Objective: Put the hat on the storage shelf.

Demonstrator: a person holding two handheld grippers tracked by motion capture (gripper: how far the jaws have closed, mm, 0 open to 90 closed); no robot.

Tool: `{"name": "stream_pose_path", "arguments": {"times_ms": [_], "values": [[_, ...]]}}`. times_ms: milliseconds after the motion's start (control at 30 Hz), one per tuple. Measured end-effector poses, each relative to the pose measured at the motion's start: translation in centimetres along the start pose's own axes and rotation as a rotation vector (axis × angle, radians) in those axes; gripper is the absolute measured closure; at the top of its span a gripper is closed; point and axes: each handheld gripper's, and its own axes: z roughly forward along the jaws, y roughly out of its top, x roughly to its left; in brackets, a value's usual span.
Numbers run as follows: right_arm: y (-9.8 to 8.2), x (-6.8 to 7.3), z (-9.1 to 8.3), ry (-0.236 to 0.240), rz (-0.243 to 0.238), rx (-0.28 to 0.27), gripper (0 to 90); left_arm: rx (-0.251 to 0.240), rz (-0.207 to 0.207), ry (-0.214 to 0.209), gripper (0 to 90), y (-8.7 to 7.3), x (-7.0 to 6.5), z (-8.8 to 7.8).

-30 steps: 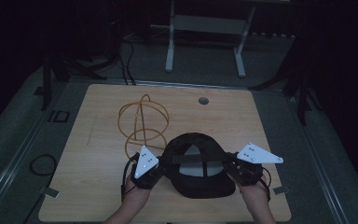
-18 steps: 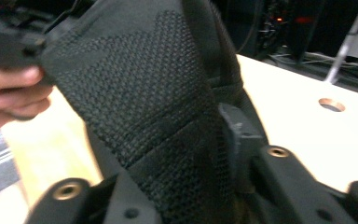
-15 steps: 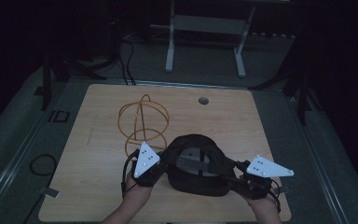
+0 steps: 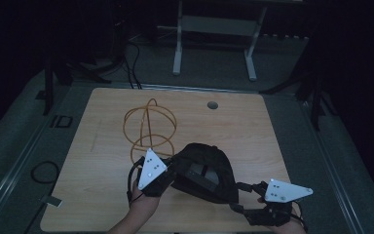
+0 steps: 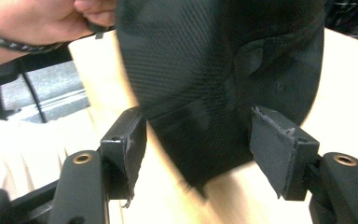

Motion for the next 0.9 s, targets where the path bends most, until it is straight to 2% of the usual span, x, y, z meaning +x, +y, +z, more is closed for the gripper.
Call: {"name": "stream_pose_path", "arguments": {"times_ms": [33,100,167,267,300,367,467,500,567,600,733,767,800,833,900], "values": [[-0.2,-0.1,-0.3,0.002,-0.001,0.001,36.8,-0.008,0.007,0.001,88.6,0.0,0.0,-0.1],[-0.5,-0.2,-1.1,-0.021,-0.002,-0.021,41.5,-0.037,-0.007,-0.041,88.5,-0.1,0.3,-0.2],[-0.5,-0.6,-1.6,-0.037,0.011,-0.042,43.7,-0.039,-0.011,-0.054,88.5,-0.2,0.5,-0.3],[0.3,-0.9,-2.3,-0.063,-0.015,-0.077,46.2,-0.053,-0.022,-0.082,88.5,-0.2,0.9,-0.5],[0.6,-0.9,-2.4,-0.07,-0.026,-0.082,46.2,-0.065,-0.025,-0.112,88.5,-0.3,1.2,-0.6],[1.7,-0.9,-2.7,-0.084,-0.068,-0.11,47.8,-0.075,-0.009,-0.132,88.4,-0.2,1.4,-0.8],[3.8,-0.8,-2.8,-0.076,-0.126,-0.137,48.6,-0.099,-0.003,-0.191,88.4,-0.1,1.8,-1.1],[4.3,-0.8,-2.7,-0.066,-0.14,-0.138,48.7,-0.115,-0.005,-0.239,88.4,0.0,2.0,-1.3],[5.4,-0.6,-2.4,-0.049,-0.17,-0.156,51.1,-0.129,0.007,-0.278,88.4,0.1,2.2,-1.5],[6.0,-0.5,-2.1,-0.025,-0.188,-0.151,51.0,-0.135,0.012,-0.292,88.4,0.2,2.2,-1.6],[7.0,-0.6,-1.1,-0.007,-0.249,-0.117,46.8,-0.147,0.014,-0.345,88.4,0.5,2.1,-1.8],[7.1,-0.5,-0.9,-0.006,-0.251,-0.115,46.5,-0.145,0.008,-0.37,88.4,0.5,2.1,-1.8],[7.3,-0.4,-0.6,0.013,-0.259,-0.107,45.1,-0.146,0.011,-0.38,88.4,0.6,2.0,-1.8],[7.4,-0.3,-0.4,0.012,-0.272,-0.105,44.3,-0.146,0.015,-0.392,88.4,0.6,1.9,-1.7],[7.6,-0.1,0.1,0.017,-0.287,-0.099,43.5,-0.154,-0.002,-0.417,88.4,0.6,1.8,-1.7]]}}
